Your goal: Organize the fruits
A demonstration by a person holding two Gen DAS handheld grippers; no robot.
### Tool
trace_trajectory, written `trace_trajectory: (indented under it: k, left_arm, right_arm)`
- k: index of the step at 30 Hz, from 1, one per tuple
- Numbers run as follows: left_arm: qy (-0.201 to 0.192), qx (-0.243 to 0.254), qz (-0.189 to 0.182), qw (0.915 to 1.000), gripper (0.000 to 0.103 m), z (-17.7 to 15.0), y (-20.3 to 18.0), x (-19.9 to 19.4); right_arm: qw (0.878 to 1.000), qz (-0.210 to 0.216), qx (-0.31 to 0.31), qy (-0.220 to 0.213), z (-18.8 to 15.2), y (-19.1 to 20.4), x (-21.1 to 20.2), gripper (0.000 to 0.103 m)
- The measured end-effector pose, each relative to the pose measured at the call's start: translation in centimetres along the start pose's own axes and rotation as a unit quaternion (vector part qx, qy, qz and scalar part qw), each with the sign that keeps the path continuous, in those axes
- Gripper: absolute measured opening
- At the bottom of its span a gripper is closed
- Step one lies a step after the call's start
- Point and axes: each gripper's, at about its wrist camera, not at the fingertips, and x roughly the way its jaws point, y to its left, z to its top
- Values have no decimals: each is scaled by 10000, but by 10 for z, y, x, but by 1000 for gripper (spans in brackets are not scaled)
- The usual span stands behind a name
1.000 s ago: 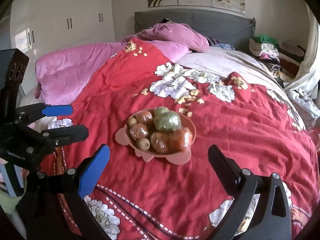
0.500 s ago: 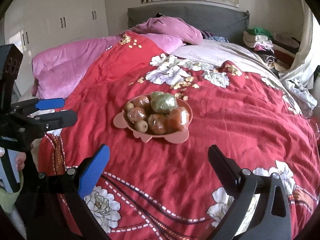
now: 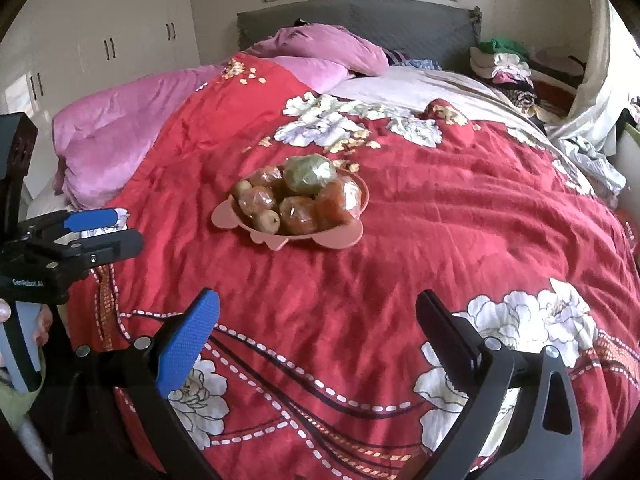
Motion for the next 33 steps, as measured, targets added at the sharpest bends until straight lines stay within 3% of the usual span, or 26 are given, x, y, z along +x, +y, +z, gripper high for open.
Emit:
trace_trajectory:
  k: [33]
  left_arm:
    - [72, 27, 77, 9999, 93, -3, -2, 3]
  right_arm:
    - [10000, -37, 36, 45, -2, -4, 5, 98]
